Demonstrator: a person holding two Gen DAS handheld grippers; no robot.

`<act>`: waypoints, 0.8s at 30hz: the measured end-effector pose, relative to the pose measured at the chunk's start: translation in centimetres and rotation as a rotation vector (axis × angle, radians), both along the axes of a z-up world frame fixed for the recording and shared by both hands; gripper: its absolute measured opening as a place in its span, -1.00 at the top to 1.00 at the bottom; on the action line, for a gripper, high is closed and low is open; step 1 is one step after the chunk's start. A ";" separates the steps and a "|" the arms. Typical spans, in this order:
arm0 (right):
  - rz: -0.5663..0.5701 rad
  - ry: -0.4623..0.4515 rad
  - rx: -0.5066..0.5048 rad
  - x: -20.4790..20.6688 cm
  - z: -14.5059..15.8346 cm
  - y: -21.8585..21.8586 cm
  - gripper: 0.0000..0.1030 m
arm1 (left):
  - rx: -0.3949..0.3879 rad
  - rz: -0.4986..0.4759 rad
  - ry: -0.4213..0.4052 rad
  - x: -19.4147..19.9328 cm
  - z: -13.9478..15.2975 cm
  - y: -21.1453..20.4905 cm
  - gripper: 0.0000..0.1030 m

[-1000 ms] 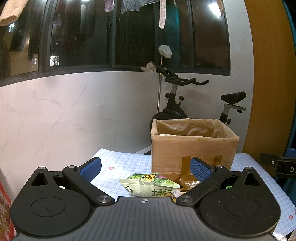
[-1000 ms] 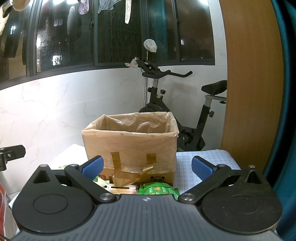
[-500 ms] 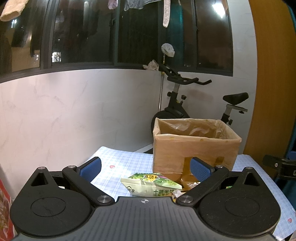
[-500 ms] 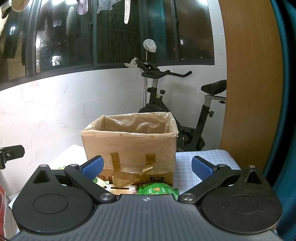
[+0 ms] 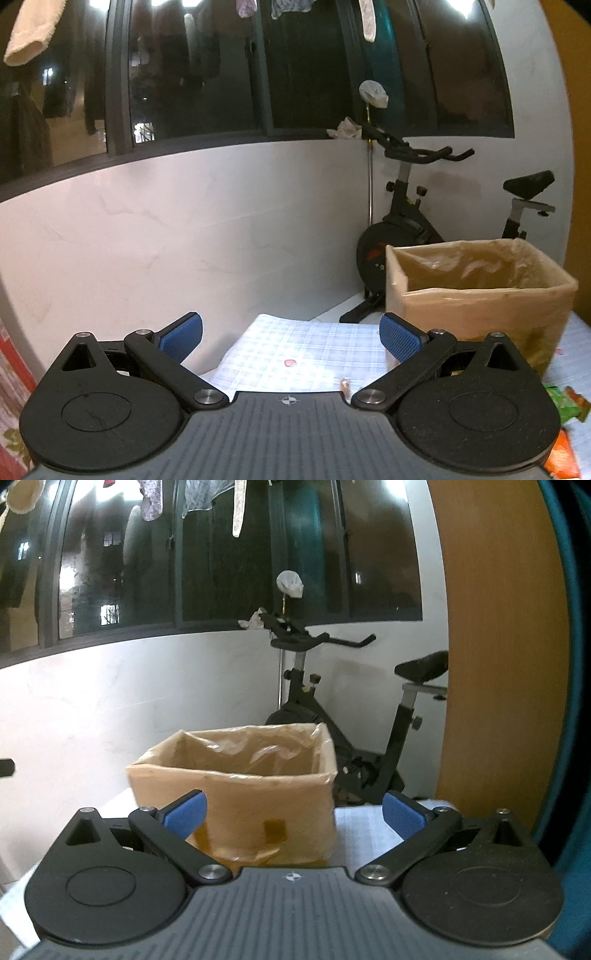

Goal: Organize snacks
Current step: 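Move the left tool to the small wrapped brown snack while the right tool approaches the gold pouch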

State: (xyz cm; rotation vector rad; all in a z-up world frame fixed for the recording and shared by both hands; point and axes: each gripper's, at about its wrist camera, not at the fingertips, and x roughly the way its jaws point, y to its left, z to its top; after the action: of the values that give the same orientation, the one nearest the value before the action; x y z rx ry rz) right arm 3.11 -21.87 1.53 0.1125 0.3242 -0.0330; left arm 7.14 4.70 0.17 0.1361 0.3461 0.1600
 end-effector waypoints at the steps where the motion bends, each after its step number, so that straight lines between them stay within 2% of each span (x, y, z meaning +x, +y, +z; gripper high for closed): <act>1: 0.002 -0.007 -0.005 0.4 -0.3 -0.2 -1.00 | -0.008 -0.002 0.005 0.6 -0.3 0.4 -1.00; 4: -0.001 -0.001 -0.008 1.8 -1.4 -0.5 -1.00 | -0.028 -0.006 0.030 2.4 -1.1 1.3 -1.00; 7: -0.031 0.007 0.003 3.1 -2.6 -0.7 -1.00 | -0.015 -0.003 0.060 3.9 -1.9 1.8 -1.00; 10: -0.039 -0.016 0.044 3.8 -3.7 -1.3 -1.00 | -0.017 -0.009 0.080 5.3 -2.7 2.7 -0.99; 14: -0.060 0.001 0.103 4.6 -5.5 -2.5 -1.00 | -0.091 -0.003 0.131 7.3 -4.2 4.3 -0.97; 18: -0.104 0.050 0.082 5.1 -7.3 -2.9 -1.00 | -0.177 -0.012 0.160 9.1 -6.0 6.1 -0.93; 24: -0.124 0.103 0.071 5.5 -9.3 -3.5 -1.00 | -0.203 -0.013 0.196 12.2 -8.1 6.5 -0.93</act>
State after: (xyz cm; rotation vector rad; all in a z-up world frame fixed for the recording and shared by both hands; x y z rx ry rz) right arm 8.60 -25.40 -7.79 0.2021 0.4215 -0.1505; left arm 19.36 11.23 -7.93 -0.0471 0.5545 0.0982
